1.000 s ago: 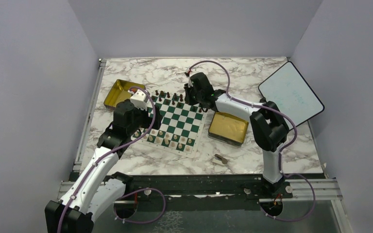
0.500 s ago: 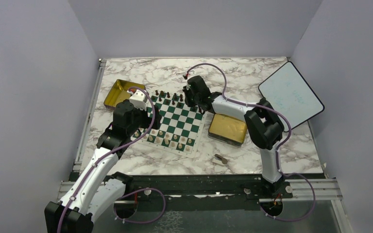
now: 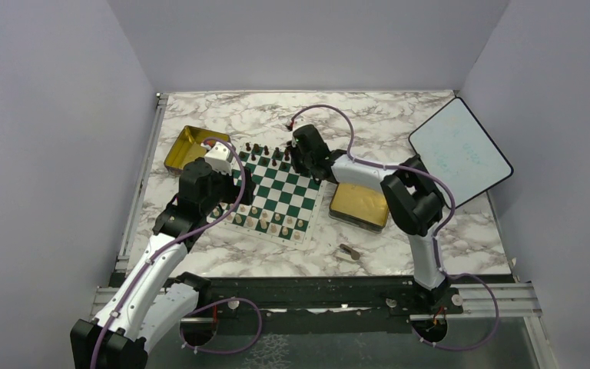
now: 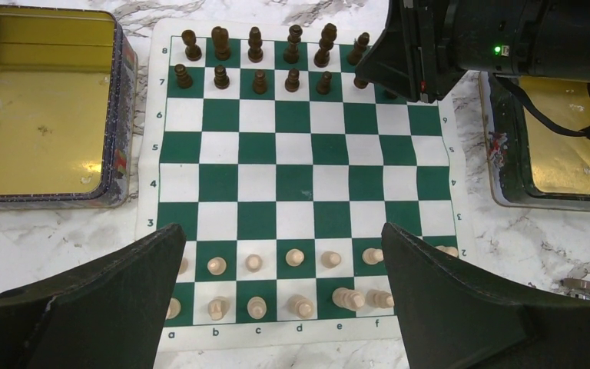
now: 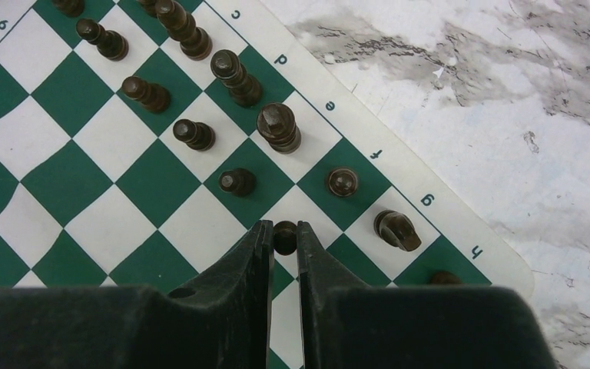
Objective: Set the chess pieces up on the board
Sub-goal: Place the chess piece on the chessboard.
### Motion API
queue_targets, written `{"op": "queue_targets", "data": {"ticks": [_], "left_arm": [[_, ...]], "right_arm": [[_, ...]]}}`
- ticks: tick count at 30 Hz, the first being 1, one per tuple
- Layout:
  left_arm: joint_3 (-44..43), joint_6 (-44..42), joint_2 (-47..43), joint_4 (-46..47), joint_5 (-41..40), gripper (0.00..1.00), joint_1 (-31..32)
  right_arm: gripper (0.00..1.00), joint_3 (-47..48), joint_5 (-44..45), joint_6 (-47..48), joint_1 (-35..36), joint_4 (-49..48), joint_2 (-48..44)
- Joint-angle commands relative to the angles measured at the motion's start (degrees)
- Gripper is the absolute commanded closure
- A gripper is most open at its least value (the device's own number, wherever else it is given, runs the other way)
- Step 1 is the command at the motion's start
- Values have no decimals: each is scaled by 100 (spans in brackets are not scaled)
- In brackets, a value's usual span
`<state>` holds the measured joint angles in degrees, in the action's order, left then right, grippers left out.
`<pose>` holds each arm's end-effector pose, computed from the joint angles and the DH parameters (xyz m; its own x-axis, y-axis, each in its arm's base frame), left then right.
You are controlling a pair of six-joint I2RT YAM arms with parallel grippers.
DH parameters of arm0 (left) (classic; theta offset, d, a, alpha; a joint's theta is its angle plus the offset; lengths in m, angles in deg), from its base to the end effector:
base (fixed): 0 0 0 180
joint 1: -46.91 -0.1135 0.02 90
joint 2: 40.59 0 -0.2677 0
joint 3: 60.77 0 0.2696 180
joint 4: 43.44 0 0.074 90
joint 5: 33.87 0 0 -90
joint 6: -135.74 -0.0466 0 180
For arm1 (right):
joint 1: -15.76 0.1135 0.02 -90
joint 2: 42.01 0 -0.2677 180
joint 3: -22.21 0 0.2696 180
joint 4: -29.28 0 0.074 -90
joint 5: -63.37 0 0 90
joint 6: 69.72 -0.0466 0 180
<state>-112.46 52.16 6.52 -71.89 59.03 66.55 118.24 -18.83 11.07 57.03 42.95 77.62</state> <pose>0.2034 -0.0751 0.2824 -0.4211 0.0317 -0.9064 0.3343 0.9345 -0.1226 0.3762 0.3218 0.1655 -0.5409 -0.2637 -0.7987 -0.4921 0.8693 0.0462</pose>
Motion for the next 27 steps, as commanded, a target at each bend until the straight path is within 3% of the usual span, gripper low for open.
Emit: {"op": "queue_targets", "data": {"ticks": [1, 16, 27], "left_arm": [[16, -35, -121, 48, -79, 1, 31], [24, -33, -118, 52, -59, 1, 31], [33, -33, -129, 57, -35, 1, 40]], "right_arm": [[80, -56, 223, 144, 65, -257, 202], [76, -47, 424, 301, 116, -193, 384], [64, -4, 393, 233, 135, -129, 334]]}}
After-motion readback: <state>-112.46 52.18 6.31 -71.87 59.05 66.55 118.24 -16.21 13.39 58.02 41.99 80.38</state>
